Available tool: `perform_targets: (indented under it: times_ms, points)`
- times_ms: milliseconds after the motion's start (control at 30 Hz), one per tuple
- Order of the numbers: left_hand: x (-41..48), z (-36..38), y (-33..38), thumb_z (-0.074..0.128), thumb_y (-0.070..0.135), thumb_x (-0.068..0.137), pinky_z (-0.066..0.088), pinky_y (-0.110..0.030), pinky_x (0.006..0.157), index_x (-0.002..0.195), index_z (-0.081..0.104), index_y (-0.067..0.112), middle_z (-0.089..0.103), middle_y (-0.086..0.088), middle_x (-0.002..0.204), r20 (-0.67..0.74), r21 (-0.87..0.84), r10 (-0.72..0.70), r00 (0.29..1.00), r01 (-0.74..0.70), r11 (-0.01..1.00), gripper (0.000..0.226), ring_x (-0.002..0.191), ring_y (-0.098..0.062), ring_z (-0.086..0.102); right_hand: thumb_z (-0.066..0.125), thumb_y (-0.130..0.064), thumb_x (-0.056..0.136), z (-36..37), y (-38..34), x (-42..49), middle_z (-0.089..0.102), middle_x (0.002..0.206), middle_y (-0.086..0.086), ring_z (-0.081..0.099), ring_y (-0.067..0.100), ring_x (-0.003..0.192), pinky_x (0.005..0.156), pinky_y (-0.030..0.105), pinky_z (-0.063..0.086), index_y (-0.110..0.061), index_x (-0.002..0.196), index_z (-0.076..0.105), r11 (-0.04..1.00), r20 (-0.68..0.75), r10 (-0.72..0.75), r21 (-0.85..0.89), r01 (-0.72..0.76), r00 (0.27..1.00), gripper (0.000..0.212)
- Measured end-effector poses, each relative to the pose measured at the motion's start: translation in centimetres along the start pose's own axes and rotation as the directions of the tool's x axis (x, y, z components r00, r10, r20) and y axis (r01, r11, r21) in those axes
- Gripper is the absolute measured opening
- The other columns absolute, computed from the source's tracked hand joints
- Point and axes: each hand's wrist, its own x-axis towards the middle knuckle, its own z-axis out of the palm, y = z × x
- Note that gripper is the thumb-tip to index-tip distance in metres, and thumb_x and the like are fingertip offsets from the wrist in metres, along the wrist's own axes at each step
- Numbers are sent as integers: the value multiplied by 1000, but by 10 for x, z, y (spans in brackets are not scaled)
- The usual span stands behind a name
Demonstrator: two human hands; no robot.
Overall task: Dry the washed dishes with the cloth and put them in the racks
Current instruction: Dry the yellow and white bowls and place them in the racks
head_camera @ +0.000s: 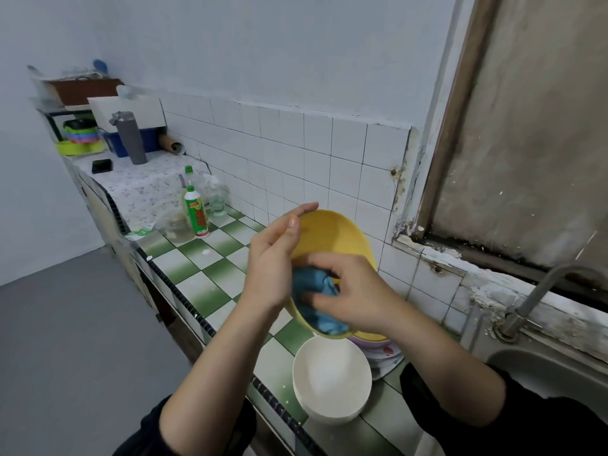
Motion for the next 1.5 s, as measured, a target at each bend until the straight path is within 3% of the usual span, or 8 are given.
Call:
perform_targets:
  times_ms: [133, 233, 367, 567, 833, 967, 1067, 1500]
  points:
    - [0, -5, 3, 50, 23, 98, 48, -26, 93, 101, 71, 27, 72, 5, 105, -32, -31, -39, 999, 38, 999, 22, 105, -12, 64, 59, -18, 85, -13, 3, 4, 64, 114, -9, 59, 19, 98, 81, 32, 49, -47, 123, 59, 758, -135, 129, -626, -185, 982, 48]
    - [1, 9, 9, 44, 12, 101, 52, -19, 83, 105, 68, 17, 71, 5, 91, -21, -71, -31, 999, 29, 997, 25, 87, -4, 66, 66, -8, 83, -2, 6, 13, 67, 111, -10, 62, 17, 104, 90, 31, 49, -36, 119, 65, 962, -488, -43, -257, -97, 872, 45]
    - [9, 6, 15, 48, 21, 99, 48, -31, 90, 102, 71, 25, 70, 14, 84, -69, -23, -13, 998, 12, 1000, 23, 91, -8, 62, 64, -9, 71, 1, -6, 10, 72, 96, -13, 67, 11, 90, 84, 30, 55, -58, 93, 65, 987, -104, -90, 124, 103, 990, 53]
    - [9, 3, 9, 51, 31, 90, 47, -42, 101, 100, 72, 28, 72, -5, 108, -26, -56, -33, 999, 31, 998, 23, 111, -27, 63, 56, -9, 84, -22, 3, 18, 60, 116, -6, 55, 22, 108, 82, 33, 48, -45, 119, 62, 719, -204, 72, -668, -192, 976, 51]
    - [17, -2, 13, 45, 21, 100, 41, -34, 106, 99, 71, 31, 70, 15, 105, -57, 12, -31, 998, 32, 999, 28, 119, -16, 56, 58, 6, 70, -17, -4, 18, 72, 100, -7, 65, 17, 94, 85, 38, 54, -44, 95, 70, 992, 165, 8, -124, 13, 986, 57]
    - [15, 3, 11, 43, 16, 101, 54, -29, 87, 108, 68, 16, 73, -1, 97, -4, -161, -67, 998, 65, 985, 26, 96, -16, 68, 63, -4, 79, -24, 6, 27, 59, 110, -1, 58, 24, 99, 80, 34, 49, -34, 112, 66, 814, -335, 7, -546, -200, 942, 45]
    - [16, 12, 8, 38, 7, 101, 55, -22, 83, 113, 63, 6, 72, -3, 98, 23, -229, -41, 999, 45, 972, 28, 92, -11, 69, 70, -1, 75, -15, 11, 31, 58, 102, 0, 59, 16, 91, 78, 23, 47, -27, 104, 63, 967, -642, -148, -253, -25, 752, 39]
    - [18, 15, -3, 35, 5, 100, 56, -25, 67, 109, 64, 6, 67, -14, 93, 47, -268, -133, 990, 141, 953, 30, 82, -21, 65, 68, 14, 80, -1, 11, 28, 70, 92, -5, 67, 9, 88, 81, 27, 55, -22, 102, 56, 849, -278, 71, 520, 88, 958, 44]
